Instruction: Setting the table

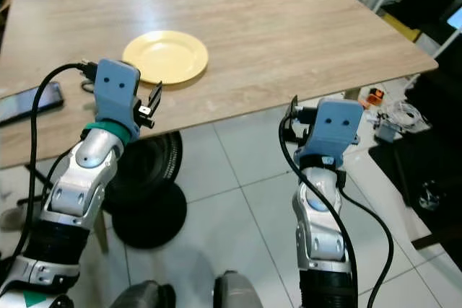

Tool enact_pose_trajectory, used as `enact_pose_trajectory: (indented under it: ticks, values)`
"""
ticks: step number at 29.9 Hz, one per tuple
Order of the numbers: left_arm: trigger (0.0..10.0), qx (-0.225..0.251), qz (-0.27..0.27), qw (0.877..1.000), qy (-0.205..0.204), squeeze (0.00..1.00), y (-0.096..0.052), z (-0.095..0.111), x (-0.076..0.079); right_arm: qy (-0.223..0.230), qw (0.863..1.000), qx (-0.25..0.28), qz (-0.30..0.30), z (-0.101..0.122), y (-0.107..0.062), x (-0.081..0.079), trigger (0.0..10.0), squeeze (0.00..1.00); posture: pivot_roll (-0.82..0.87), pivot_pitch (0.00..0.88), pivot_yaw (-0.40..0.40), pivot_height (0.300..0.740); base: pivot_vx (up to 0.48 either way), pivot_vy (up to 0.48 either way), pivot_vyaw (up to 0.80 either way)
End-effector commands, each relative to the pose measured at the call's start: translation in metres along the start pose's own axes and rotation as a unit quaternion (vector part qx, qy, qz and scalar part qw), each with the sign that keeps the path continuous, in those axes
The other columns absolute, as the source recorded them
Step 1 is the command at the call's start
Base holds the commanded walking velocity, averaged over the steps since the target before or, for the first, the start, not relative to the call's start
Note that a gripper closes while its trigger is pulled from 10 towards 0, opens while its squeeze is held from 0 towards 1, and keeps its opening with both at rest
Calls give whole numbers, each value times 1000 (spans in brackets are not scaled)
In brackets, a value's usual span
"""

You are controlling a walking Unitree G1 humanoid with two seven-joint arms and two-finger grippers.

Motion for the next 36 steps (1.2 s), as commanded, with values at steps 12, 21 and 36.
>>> enact_pose_trajectory:
  ticks: [12,21,36]
  values:
    - [10000,-6,-12,1000,-5,0,4,-5,9,-12,1000,-12,-8,-5,-2,5,10000,0,-98,0,62,740,-297,0,0]
    - [10000,-3,-16,1000,-4,0,6,-4,10,-13,1000,-13,-7,-6,-2,4,10000,0,-98,0,61,740,-292,0,0]
    - [10000,-4,-22,1000,-19,0,7,-4,15,-14,1000,-13,-3,-6,-1,4,10000,0,-103,0,62,740,-129,0,0]
Point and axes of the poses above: a point about 5 cm out from each wrist's last joint towards the gripper, its own y axis pointing out of the wrist towards the gripper, its own z axis along the axis of the wrist's last joint, x = y × z, the point moved 5 cm from there along y, pointing out of the wrist towards the gripper, and after that the axes turned 13 degrees about -y, right-handed, at the moved point
